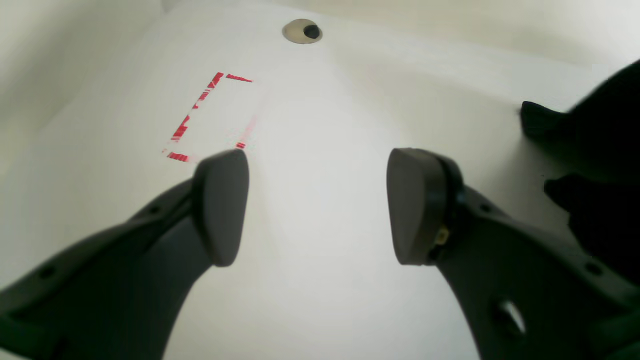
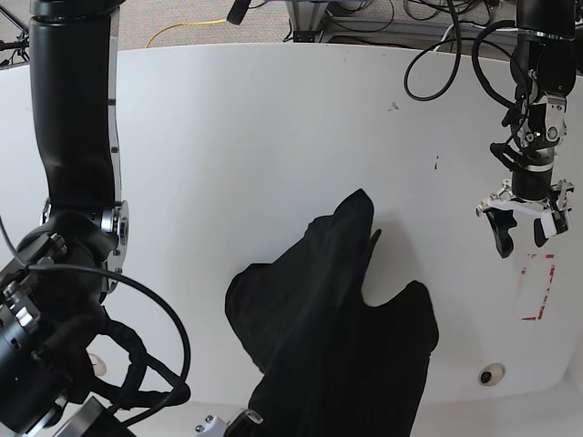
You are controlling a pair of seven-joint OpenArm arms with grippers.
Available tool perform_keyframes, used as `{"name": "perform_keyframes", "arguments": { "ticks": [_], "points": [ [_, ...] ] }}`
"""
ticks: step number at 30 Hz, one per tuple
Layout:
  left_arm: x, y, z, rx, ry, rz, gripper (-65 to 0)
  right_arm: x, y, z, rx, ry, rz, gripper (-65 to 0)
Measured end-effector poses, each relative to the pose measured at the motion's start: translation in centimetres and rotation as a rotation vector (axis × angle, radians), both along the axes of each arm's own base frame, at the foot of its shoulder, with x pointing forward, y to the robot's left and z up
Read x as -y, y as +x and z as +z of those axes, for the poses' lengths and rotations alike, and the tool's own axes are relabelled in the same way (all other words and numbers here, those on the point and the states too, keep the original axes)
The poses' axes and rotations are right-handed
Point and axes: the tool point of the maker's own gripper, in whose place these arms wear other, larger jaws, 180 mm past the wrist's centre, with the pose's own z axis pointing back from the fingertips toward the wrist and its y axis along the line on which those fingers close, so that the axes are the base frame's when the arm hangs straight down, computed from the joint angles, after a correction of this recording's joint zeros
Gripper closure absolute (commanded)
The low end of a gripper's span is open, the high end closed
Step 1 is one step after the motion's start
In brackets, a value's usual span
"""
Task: Fold the T-shirt properly
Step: 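Grasp another shirt edge with the left gripper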
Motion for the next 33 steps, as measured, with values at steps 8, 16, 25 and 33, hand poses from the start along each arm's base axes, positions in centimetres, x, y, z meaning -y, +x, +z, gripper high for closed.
{"name": "perform_keyframes", "arguments": {
  "ticks": [8, 16, 25, 33],
  "points": [
    [1.6, 0.5, -0.5, -0.002, -0.04, -0.014, -40.4, 1.9, 0.1, 0.3, 0.023, -0.018, -0.056, 0.0],
    [5.2, 2.4, -2.2, -0.038, -0.048, -0.098, -40.6, 5.4, 1.5, -2.4, -0.039, 0.026, -0.129, 0.0],
    [14.9, 4.7, -5.9, -0.115, -0.096, -0.296, -40.7, 7.7, 3.0, -6.5, -0.133, 0.013, -0.195, 0.0],
    [18.1, 6.7, -7.3, -0.136, -0.134, -0.31, -40.7, 7.3, 3.5, -8.7, -0.188, -0.001, -0.181, 0.0]
  ]
}}
